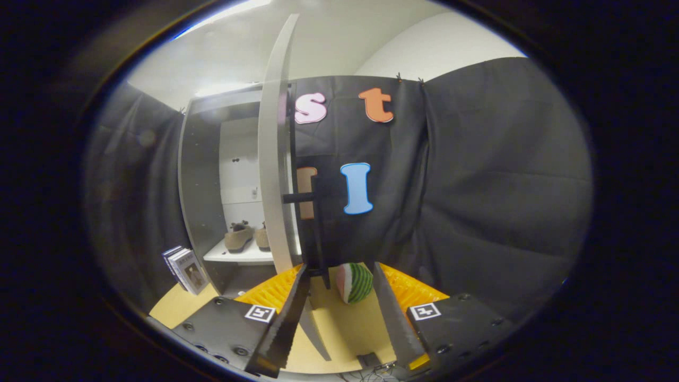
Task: Open the shoe cabinet door, grab the shoes and put them into the shoe cabinet, then close the shoe cabinet door.
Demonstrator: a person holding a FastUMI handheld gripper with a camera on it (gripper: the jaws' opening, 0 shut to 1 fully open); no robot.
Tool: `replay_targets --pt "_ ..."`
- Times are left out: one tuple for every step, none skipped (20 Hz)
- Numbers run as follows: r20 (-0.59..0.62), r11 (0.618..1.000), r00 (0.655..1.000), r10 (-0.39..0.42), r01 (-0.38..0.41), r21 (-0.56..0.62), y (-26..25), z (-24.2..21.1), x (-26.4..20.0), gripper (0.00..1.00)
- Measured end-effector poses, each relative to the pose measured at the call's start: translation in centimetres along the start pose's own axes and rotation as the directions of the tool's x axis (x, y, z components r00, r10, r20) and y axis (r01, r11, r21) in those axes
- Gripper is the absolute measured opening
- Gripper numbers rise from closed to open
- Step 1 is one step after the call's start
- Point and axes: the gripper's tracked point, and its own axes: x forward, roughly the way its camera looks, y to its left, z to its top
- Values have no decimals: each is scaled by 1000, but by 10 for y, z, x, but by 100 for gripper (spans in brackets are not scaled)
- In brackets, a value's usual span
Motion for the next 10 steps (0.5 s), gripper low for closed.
replay_targets --pt "-1 1000 1000 11 -11 2 2 0 -1 77" --pt "-3 1000 1000 27 -27 1 8 0 -1 77" --pt "-3 999 999 50 -50 -1 15 -1 -2 77" --pt "-3 997 997 77 -77 -4 25 -2 -3 77" --pt "-3 994 994 107 -107 -7 37 -3 -5 77" --pt "-3 991 991 136 -136 -11 48 -4 -5 77" --pt "-4 987 987 159 -159 -10 59 -5 -5 77" --pt "-7 984 984 178 -178 -3 70 -7 -5 77" --pt "-10 980 980 198 -198 9 80 -8 -3 77" --pt "-13 975 975 222 -222 25 91 -9 -2 77"
